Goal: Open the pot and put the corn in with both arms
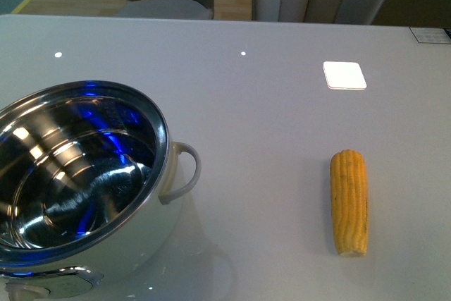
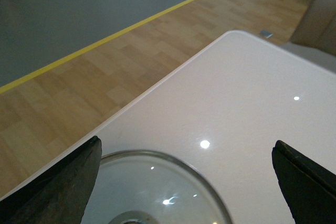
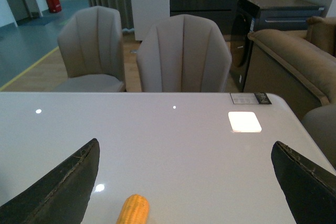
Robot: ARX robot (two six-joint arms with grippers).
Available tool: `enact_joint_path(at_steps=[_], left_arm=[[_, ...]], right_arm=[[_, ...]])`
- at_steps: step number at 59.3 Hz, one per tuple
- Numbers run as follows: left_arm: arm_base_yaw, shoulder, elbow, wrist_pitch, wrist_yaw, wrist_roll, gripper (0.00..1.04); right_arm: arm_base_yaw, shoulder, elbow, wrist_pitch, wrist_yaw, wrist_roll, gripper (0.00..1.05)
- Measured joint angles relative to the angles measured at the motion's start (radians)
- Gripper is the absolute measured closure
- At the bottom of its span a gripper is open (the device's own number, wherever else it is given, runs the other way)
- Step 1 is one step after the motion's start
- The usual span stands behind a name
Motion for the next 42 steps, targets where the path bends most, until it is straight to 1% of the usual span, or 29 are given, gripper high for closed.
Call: enact_joint_path(at_steps=[14,23,31,42], left_arm=[[-0.090,-0.451,-0.147,-0.246,0.072,-0.060,0.07],[-0.117,-0.698,-0.210,-0.415,0.067,-0.078,0.07],[-0.165,-0.912,-0.251,-0.568,0.038,-0.081,0.07],[-0.309,-1.158,-0.317,-0.774,-0.073,-0.102,0.07]], right_arm=[[0.000,0.000,0.000,0.000,0.000,0.000,0.09],[0.000,0.000,0.000,0.000,0.000,0.000,0.09],[0.000,0.000,0.000,0.000,0.000,0.000,0.09],[0.000,0.000,0.000,0.000,0.000,0.000,0.09]])
